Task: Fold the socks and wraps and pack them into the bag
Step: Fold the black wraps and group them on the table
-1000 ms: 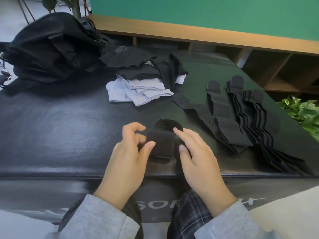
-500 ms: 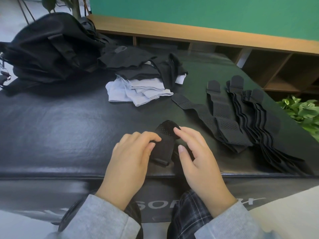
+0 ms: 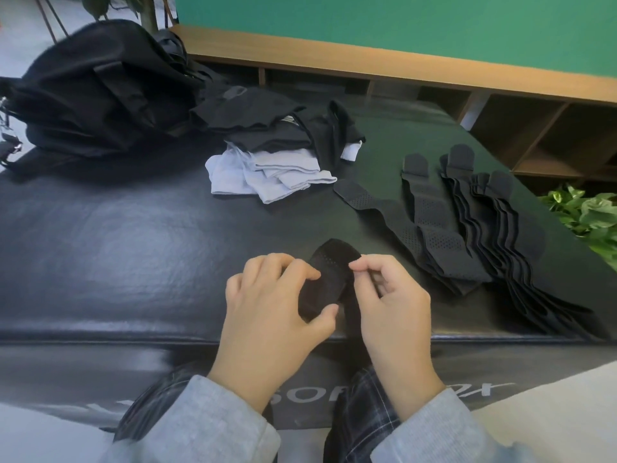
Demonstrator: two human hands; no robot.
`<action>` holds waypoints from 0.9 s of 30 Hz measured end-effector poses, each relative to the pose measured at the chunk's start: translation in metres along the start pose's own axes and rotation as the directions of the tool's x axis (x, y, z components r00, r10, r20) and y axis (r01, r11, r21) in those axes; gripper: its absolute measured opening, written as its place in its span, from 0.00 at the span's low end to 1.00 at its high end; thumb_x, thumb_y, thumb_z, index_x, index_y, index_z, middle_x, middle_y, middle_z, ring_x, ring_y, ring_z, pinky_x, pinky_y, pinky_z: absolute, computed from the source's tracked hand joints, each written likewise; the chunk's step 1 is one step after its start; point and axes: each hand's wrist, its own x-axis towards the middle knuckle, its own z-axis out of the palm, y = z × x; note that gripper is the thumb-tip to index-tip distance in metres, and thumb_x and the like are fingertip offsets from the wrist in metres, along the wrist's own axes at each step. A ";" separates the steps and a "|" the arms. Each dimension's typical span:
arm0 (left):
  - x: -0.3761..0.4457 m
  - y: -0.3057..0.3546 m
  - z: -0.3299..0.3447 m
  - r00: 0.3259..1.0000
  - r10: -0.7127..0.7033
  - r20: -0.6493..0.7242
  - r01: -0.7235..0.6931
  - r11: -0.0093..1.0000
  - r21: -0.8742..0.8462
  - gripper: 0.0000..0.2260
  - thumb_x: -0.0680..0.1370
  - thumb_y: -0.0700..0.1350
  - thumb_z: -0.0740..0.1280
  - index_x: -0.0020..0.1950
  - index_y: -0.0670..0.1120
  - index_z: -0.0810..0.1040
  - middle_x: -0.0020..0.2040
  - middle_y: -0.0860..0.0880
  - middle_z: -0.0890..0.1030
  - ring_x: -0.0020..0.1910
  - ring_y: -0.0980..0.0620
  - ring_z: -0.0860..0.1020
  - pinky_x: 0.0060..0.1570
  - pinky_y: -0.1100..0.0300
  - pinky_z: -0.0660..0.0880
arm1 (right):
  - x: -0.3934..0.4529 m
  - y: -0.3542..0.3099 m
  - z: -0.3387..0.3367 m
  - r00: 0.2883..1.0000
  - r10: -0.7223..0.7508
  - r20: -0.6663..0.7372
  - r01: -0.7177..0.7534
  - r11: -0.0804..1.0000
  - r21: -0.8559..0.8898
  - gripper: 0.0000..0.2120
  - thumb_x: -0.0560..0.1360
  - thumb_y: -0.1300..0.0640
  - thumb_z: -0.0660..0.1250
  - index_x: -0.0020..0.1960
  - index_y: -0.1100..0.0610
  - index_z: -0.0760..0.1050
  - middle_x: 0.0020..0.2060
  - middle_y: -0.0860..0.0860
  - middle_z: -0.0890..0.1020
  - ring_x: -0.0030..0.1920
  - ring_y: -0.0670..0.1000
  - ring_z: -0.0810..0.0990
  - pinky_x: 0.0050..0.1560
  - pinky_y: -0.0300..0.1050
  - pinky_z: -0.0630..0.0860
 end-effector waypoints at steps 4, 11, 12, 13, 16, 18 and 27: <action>0.000 -0.003 -0.002 1.000 0.030 0.009 -0.030 0.999 -0.020 0.15 0.71 0.58 0.66 0.57 0.59 0.73 0.60 0.64 0.72 0.61 0.62 0.60 0.60 0.58 0.55 | 0.001 -0.006 -0.004 0.996 0.092 -0.014 -0.089 0.988 0.124 0.11 0.74 0.63 0.68 0.43 0.47 0.72 0.39 0.42 0.80 0.43 0.41 0.80 0.45 0.36 0.76; 0.001 -0.002 -0.003 1.000 -0.014 0.025 0.015 0.997 -0.072 0.22 0.71 0.58 0.65 0.63 0.59 0.63 0.62 0.64 0.71 0.62 0.63 0.64 0.65 0.60 0.54 | 0.000 -0.008 -0.005 0.996 0.088 -0.002 -0.087 0.988 0.128 0.15 0.74 0.61 0.68 0.48 0.41 0.71 0.43 0.40 0.80 0.47 0.38 0.79 0.47 0.29 0.73; 0.001 -0.002 -0.002 1.000 -0.019 0.009 0.020 0.996 -0.091 0.26 0.70 0.58 0.65 0.64 0.57 0.60 0.62 0.64 0.71 0.62 0.62 0.65 0.65 0.60 0.54 | -0.001 -0.008 -0.005 0.997 0.079 0.008 -0.079 0.989 0.125 0.15 0.74 0.61 0.68 0.48 0.41 0.71 0.43 0.39 0.80 0.47 0.37 0.79 0.47 0.28 0.73; 0.002 -0.002 -0.001 1.000 -0.023 -0.005 0.022 0.994 -0.109 0.29 0.69 0.57 0.66 0.65 0.56 0.57 0.62 0.63 0.71 0.62 0.62 0.65 0.65 0.59 0.54 | -0.001 -0.009 -0.005 0.998 0.064 0.019 -0.066 0.991 0.118 0.15 0.74 0.61 0.68 0.47 0.40 0.72 0.43 0.38 0.80 0.47 0.37 0.79 0.47 0.28 0.73; 0.001 -0.002 0.002 0.999 -0.030 -0.032 0.026 0.992 -0.126 0.31 0.68 0.57 0.67 0.65 0.56 0.54 0.62 0.62 0.72 0.63 0.60 0.66 0.64 0.58 0.56 | -0.004 -0.010 -0.005 0.999 -0.022 0.045 0.019 0.998 0.060 0.15 0.74 0.60 0.68 0.45 0.38 0.73 0.42 0.36 0.80 0.46 0.37 0.79 0.45 0.26 0.72; 0.001 -0.003 0.002 0.999 -0.030 -0.044 0.024 0.992 -0.128 0.31 0.67 0.58 0.66 0.65 0.56 0.55 0.61 0.62 0.73 0.63 0.59 0.66 0.63 0.59 0.55 | -0.005 -0.010 -0.004 0.996 -0.067 0.063 0.066 0.998 0.022 0.15 0.73 0.60 0.69 0.45 0.38 0.74 0.41 0.35 0.80 0.46 0.37 0.78 0.45 0.26 0.71; 0.004 -0.005 0.002 0.999 -0.010 -0.035 0.006 0.994 -0.109 0.29 0.70 0.55 0.69 0.64 0.55 0.56 0.62 0.63 0.72 0.61 0.63 0.63 0.63 0.61 0.54 | 0.001 -0.011 -0.004 0.994 0.106 -0.024 -0.101 0.986 0.136 0.08 0.74 0.58 0.67 0.43 0.44 0.77 0.39 0.41 0.82 0.42 0.42 0.80 0.45 0.35 0.76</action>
